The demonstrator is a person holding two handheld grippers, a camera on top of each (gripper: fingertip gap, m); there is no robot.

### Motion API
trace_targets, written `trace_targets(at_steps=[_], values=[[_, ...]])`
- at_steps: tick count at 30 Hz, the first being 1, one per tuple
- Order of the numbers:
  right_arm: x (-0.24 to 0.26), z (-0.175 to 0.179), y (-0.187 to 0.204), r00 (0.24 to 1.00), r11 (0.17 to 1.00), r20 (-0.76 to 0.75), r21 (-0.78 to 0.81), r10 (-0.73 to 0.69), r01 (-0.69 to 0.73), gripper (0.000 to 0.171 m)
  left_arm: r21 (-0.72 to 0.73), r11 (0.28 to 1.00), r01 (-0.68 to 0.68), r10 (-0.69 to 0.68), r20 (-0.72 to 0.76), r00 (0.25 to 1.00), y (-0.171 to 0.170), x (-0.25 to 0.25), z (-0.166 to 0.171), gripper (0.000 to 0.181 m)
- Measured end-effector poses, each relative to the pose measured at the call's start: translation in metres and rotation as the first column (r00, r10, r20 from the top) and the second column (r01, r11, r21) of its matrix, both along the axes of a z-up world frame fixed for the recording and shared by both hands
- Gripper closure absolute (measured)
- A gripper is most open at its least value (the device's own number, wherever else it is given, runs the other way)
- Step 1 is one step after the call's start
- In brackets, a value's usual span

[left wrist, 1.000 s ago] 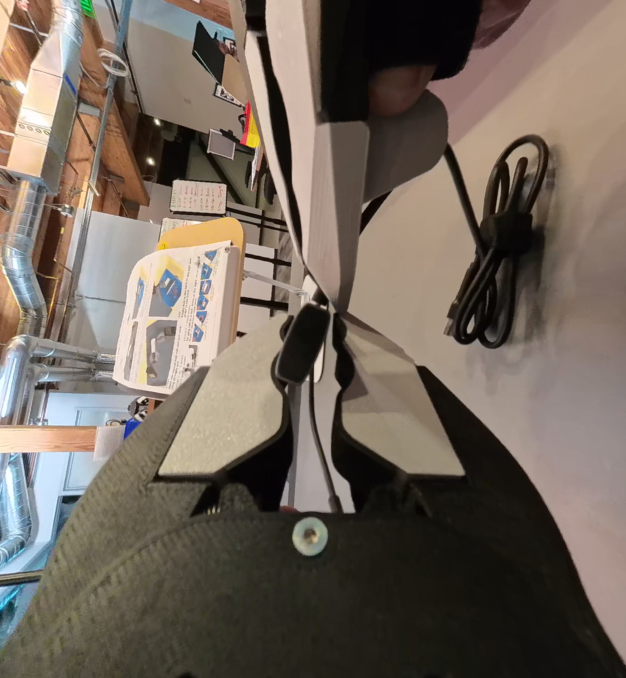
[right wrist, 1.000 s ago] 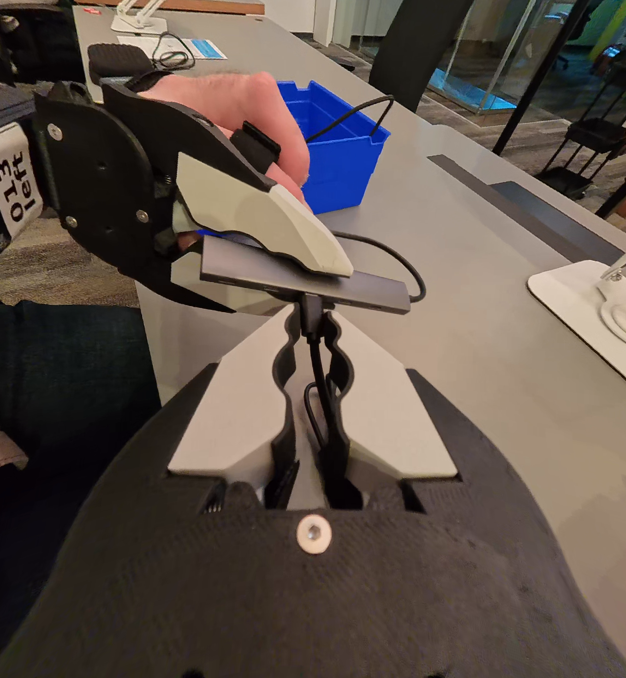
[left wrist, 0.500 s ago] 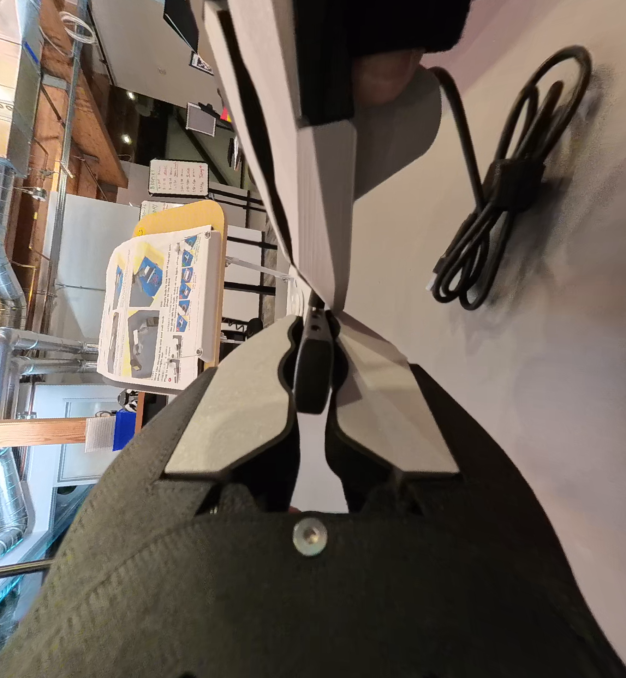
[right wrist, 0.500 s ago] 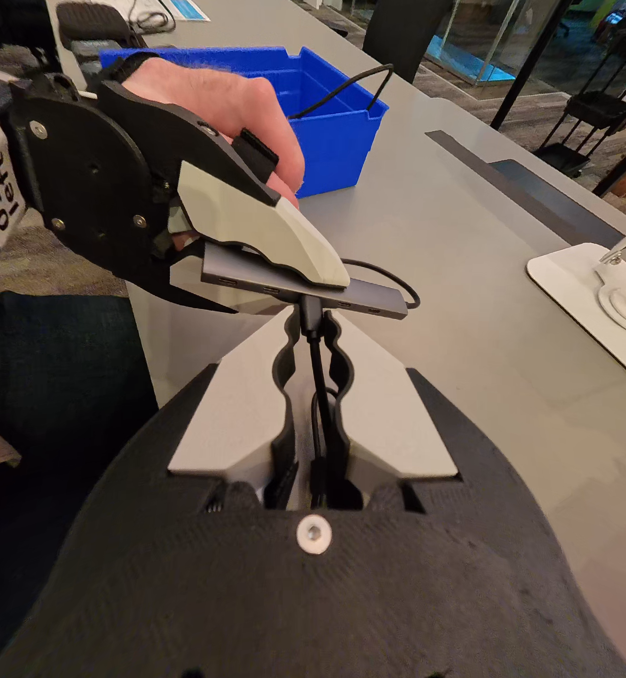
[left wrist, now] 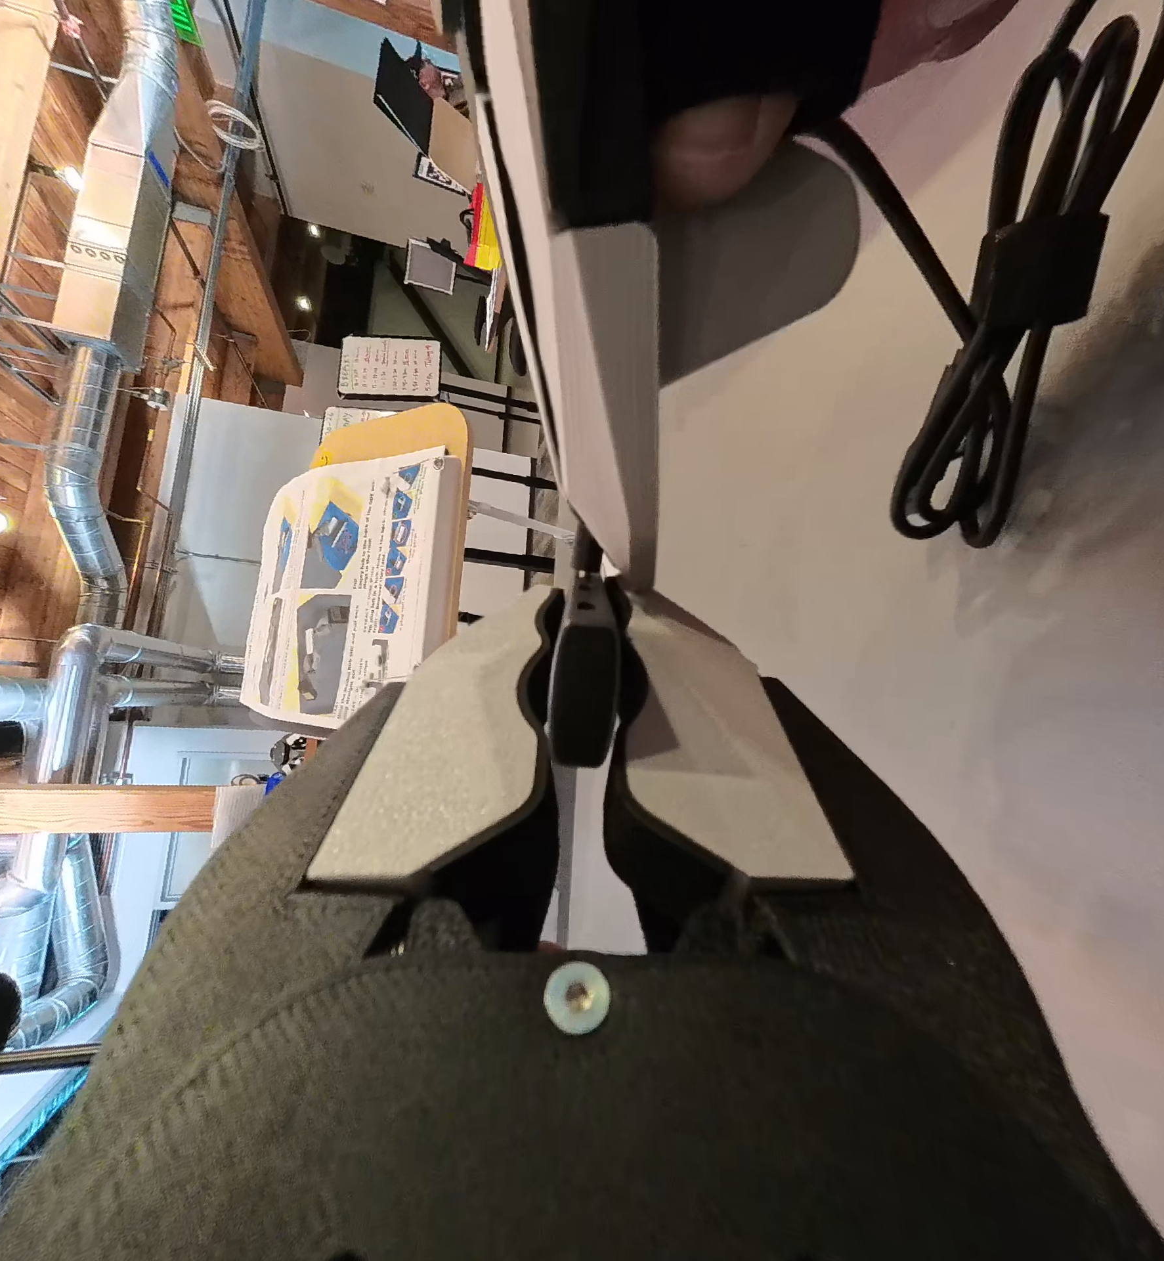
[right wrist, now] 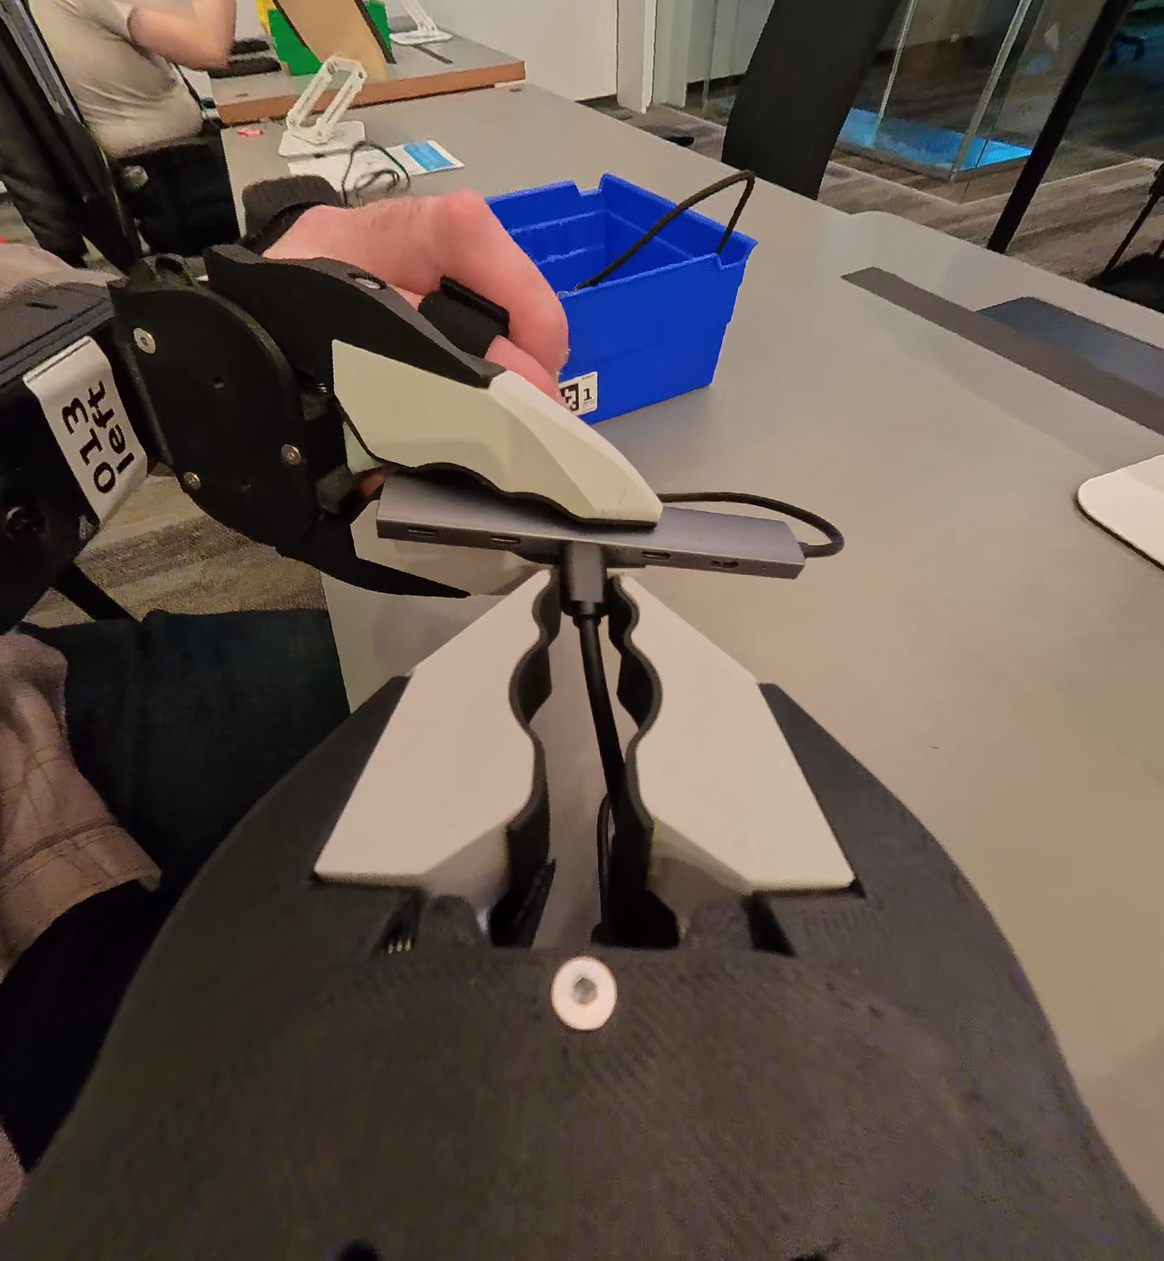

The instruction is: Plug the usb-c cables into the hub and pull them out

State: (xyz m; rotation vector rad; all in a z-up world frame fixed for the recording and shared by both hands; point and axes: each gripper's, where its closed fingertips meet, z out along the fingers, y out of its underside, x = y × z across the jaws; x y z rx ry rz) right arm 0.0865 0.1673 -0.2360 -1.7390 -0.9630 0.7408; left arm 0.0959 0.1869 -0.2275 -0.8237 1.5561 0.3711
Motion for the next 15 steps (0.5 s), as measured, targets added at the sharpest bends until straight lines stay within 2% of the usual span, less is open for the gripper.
trace_targets(at_steps=[6, 15], values=[[-0.001, 0.008, -0.002, 0.996, 1.000, -0.082, -0.025, 0.016, -0.018, 0.158, 0.008, 1.000, 0.000, 0.000, 0.004, 1.000, -0.001, 0.000, 0.003, 0.171], [-0.001, 0.010, 0.000, 0.995, 0.999, -0.102, -0.044, -0.002, -0.003, 0.161, -0.009, 1.000, -0.005, 0.005, 0.014, 1.000, 0.000, 0.000, 0.005, 0.171]])
